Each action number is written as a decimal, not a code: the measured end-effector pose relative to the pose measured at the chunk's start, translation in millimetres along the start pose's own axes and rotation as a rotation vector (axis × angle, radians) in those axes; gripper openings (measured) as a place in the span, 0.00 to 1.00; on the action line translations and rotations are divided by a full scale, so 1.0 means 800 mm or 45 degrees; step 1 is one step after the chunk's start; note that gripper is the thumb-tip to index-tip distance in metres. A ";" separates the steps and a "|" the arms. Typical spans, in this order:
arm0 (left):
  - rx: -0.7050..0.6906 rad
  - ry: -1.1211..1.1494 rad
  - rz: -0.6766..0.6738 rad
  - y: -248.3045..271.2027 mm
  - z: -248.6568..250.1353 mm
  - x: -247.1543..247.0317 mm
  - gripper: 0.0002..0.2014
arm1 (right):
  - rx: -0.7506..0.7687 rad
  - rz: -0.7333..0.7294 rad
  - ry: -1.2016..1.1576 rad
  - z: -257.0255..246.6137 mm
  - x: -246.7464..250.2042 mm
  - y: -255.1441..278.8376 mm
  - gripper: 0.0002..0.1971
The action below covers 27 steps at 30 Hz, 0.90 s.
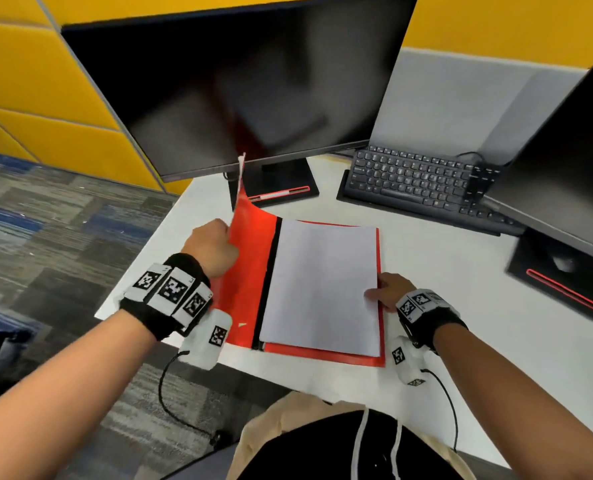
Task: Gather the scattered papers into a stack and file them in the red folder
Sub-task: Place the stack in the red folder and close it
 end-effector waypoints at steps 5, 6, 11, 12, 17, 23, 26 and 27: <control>-0.340 0.064 -0.093 0.037 0.082 -0.010 0.16 | 0.184 0.302 0.058 -0.028 0.019 0.027 0.29; -0.388 0.067 -0.121 0.041 0.094 -0.020 0.17 | 0.314 0.369 -0.071 -0.046 0.027 0.043 0.26; -0.558 0.122 -0.277 0.056 0.138 -0.077 0.23 | 0.643 0.301 -0.495 -0.132 0.062 0.112 0.16; -0.604 0.136 -0.330 0.059 0.143 -0.087 0.23 | 0.604 0.297 -0.391 -0.138 0.063 0.113 0.16; -0.519 0.178 -0.351 0.023 0.123 -0.110 0.22 | 0.223 0.256 -0.190 -0.099 0.055 0.076 0.09; 0.248 0.217 -0.330 -0.081 0.019 -0.133 0.34 | -0.087 0.279 -0.246 -0.025 0.025 0.041 0.09; 0.254 0.364 -0.407 -0.111 -0.013 -0.165 0.35 | -0.171 0.326 -0.258 -0.008 0.004 0.031 0.07; 0.247 0.373 -0.393 -0.116 -0.015 -0.169 0.33 | -0.203 0.363 -0.291 -0.004 -0.002 0.027 0.11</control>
Point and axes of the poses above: each hand's wrist, its own y-axis away from the middle knuckle, its own x-axis out of the back of the hand, z = x × y, the point moved 2 cm from there along -y, towards the middle knuckle, and after that the axes turned 10 degrees about -z, right-handed, at the moved point
